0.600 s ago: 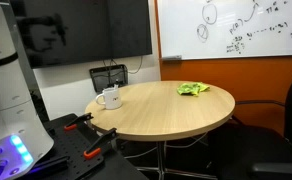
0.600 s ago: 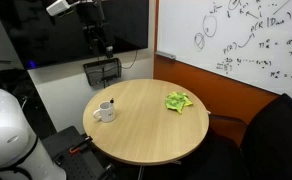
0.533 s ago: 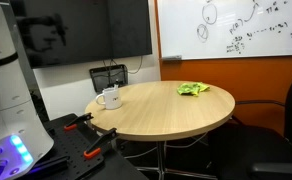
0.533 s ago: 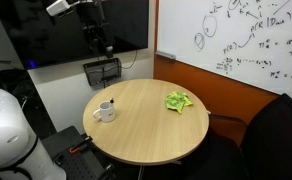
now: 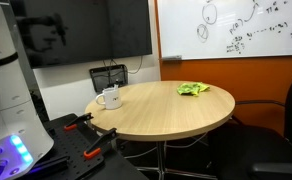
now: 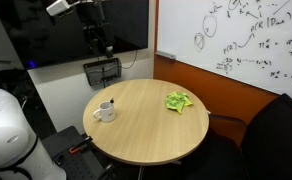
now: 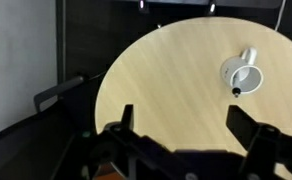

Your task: Move the mug to the right

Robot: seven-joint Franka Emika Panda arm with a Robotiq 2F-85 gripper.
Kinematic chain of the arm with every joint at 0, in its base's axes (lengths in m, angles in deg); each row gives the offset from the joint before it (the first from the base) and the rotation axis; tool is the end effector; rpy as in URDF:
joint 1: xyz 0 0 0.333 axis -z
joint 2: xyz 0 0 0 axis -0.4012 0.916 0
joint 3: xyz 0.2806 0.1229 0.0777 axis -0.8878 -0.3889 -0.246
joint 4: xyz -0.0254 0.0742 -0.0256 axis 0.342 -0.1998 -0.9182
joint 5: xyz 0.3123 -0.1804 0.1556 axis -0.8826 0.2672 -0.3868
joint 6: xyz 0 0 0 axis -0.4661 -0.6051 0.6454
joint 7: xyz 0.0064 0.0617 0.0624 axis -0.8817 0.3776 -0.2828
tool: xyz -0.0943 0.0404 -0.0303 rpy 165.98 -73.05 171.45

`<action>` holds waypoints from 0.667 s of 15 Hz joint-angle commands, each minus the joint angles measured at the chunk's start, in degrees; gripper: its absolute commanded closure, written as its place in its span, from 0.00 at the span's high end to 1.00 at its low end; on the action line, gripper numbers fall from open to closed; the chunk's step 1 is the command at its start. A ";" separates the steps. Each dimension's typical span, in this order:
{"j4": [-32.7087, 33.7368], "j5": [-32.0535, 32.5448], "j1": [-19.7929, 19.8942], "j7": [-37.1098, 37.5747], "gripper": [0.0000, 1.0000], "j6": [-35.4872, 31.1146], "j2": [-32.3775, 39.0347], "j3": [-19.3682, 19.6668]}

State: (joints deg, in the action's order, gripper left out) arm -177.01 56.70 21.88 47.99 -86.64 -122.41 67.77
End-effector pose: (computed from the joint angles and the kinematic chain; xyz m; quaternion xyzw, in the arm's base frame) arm 0.3073 0.0239 0.5849 0.9963 0.0275 0.0395 0.0714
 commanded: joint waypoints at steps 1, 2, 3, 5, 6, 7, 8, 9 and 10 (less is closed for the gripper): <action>0.12 0.12 -0.25 0.15 1.00 0.11 0.07 0.15; 0.00 -0.61 -0.58 0.43 1.00 -0.72 0.23 0.07; -0.81 -1.35 -0.86 1.39 1.00 -1.91 0.26 -0.39; -3.08 -3.94 -2.15 3.06 1.00 -4.73 1.14 -1.73; -4.55 -6.44 -2.82 4.97 1.00 -7.00 2.20 -2.70; -5.97 -8.95 -3.42 6.51 1.00 -9.35 3.23 -3.54; -7.44 -11.03 -3.99 8.21 1.00 -12.12 4.70 -4.76; -8.68 -13.13 -4.63 9.64 1.00 -14.60 6.54 -5.79; -10.24 -14.66 -5.24 10.44 1.00 -17.95 8.29 -6.83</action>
State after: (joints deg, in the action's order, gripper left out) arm -184.90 45.99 17.67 55.49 -98.36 -117.53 62.36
